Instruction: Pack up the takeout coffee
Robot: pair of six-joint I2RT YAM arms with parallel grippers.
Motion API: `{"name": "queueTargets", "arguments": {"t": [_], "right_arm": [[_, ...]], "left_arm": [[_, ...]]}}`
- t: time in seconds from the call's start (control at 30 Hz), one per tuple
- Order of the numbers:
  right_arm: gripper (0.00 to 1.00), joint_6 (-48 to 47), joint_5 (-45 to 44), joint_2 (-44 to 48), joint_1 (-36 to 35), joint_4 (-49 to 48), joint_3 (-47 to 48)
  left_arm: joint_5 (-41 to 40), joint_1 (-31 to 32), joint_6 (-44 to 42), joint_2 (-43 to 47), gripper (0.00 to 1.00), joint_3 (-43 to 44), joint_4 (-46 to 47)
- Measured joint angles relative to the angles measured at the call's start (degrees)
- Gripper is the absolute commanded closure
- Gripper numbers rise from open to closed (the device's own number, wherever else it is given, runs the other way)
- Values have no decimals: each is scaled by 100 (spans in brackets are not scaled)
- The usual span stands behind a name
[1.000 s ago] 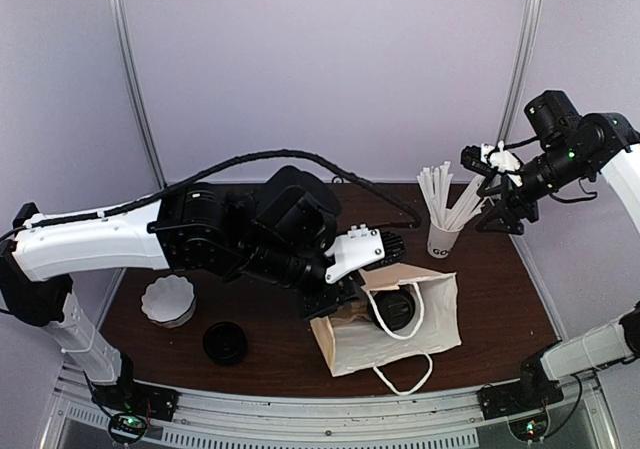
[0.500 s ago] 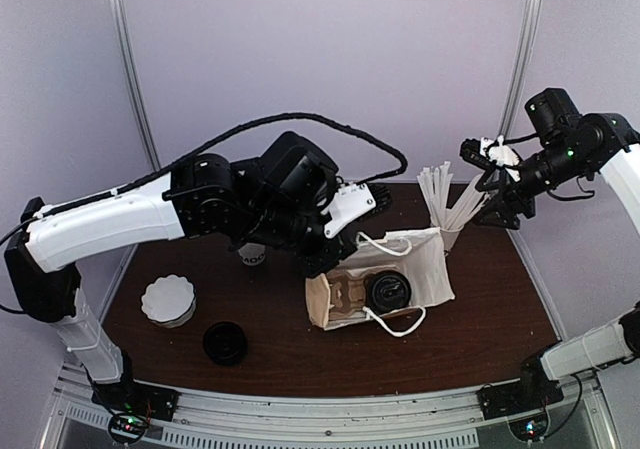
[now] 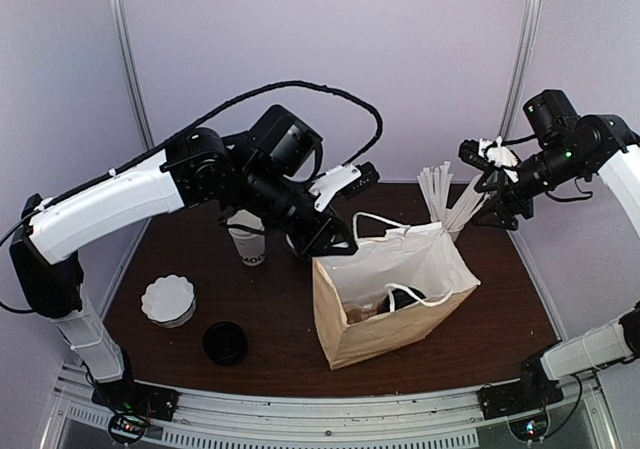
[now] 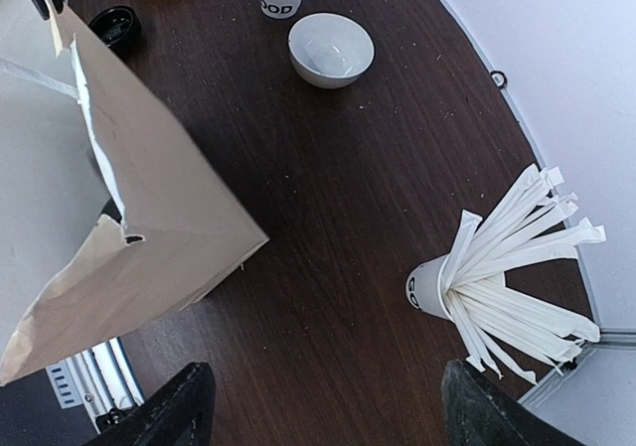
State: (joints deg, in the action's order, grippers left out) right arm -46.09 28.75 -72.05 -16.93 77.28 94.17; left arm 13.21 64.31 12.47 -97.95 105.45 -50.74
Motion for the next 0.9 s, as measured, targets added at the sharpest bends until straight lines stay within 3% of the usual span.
{"name": "queueTargets", "arguments": {"t": [0.13, 0.4, 0.47, 0.67, 0.8, 0.9], "right_arm": [[18, 31, 44, -28, 0, -20, 0], [18, 136, 125, -122, 0, -173, -7], [18, 149, 127, -125, 0, -205, -20], [20, 306, 116, -136, 17, -304, -107], [28, 632, 140, -269, 240, -459, -79], [32, 1008, 133, -442, 538, -710, -92]], "left_arm": [[476, -170, 341, 0, 100, -7, -136], [699, -546, 553, -33, 100, -120, -186], [721, -621, 555, -76, 81, -146, -160], [656, -758, 584, -170, 46, -177, -155], [387, -765, 452, -170, 30, -52, -210], [319, -765, 223, -151, 26, 170, -275]]}}
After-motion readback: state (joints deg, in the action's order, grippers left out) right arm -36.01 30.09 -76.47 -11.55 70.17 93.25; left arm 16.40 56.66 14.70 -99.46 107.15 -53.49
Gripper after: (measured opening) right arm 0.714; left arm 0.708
